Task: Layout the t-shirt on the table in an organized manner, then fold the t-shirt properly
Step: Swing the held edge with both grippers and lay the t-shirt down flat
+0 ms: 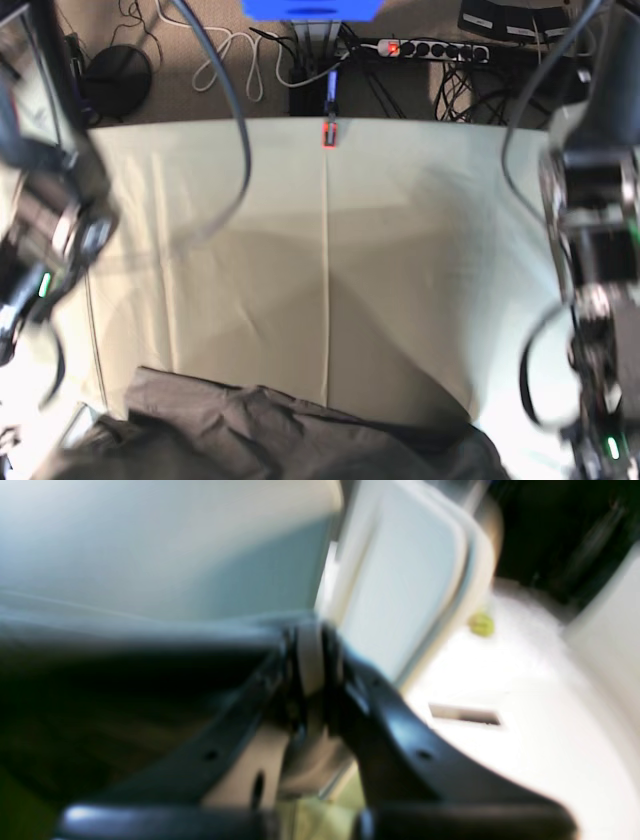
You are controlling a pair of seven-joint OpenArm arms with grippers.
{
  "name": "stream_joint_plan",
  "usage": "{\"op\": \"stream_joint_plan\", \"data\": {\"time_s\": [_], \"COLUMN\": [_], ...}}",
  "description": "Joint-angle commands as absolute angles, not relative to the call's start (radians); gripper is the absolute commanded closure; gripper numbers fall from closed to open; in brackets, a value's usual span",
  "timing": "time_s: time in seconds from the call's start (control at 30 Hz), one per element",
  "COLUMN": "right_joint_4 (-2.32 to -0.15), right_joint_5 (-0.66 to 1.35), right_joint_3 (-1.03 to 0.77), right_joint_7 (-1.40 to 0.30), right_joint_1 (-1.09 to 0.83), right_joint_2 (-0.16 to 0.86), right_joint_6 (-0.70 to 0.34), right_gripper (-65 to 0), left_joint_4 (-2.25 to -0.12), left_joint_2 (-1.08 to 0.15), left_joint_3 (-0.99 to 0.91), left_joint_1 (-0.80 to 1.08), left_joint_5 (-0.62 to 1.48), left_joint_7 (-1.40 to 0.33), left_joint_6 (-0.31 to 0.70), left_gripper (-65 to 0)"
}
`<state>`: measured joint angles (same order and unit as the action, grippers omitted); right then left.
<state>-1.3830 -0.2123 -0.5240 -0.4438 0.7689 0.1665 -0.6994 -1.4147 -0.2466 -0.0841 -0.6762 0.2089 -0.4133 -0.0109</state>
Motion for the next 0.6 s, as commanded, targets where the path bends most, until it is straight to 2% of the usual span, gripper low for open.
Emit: {"op": "stream_joint_plan", "data": {"time_s": [0.0, 0.2, 0.37, 0.57], "right_joint_4": [-1.452, -1.692, -1.833, -1.963], "right_joint_5": [-0.174, -0.048, 0.084, 0.242], "right_joint_3": [-0.519, -0.539, -0.619, -0.710], "right_joint_7": [-0.401, -0.400, -0.392, -0.390], "right_joint_1": [0.753, 0.372, 0.082, -0.176], "right_joint_2": [0.168, 0.148, 0.110, 0.074], "right_joint_6": [-0.698, -0.698, -0.698, -0.698], "right_gripper": [0.0, 0.0, 0.0, 0.0], "left_joint_4": [-1.477, -1.647, -1.751, -1.883], "left_joint_2": [-0.249, -0.194, -0.137, -0.091], "left_joint_3": [-0.102, -0.246, -0.343, -0.427], "left_joint_1": [-0.664, -0.337, -0.071, 0.183], "left_joint_5": [0.213, 0.220, 0.321, 0.430], "left_joint_7": [-0.381, -0.381, -0.381, -0.383], "left_joint_6": [-0.002, -0.002, -0.002, -0.002], "left_gripper": [0.0, 0.0, 0.0, 0.0]}}
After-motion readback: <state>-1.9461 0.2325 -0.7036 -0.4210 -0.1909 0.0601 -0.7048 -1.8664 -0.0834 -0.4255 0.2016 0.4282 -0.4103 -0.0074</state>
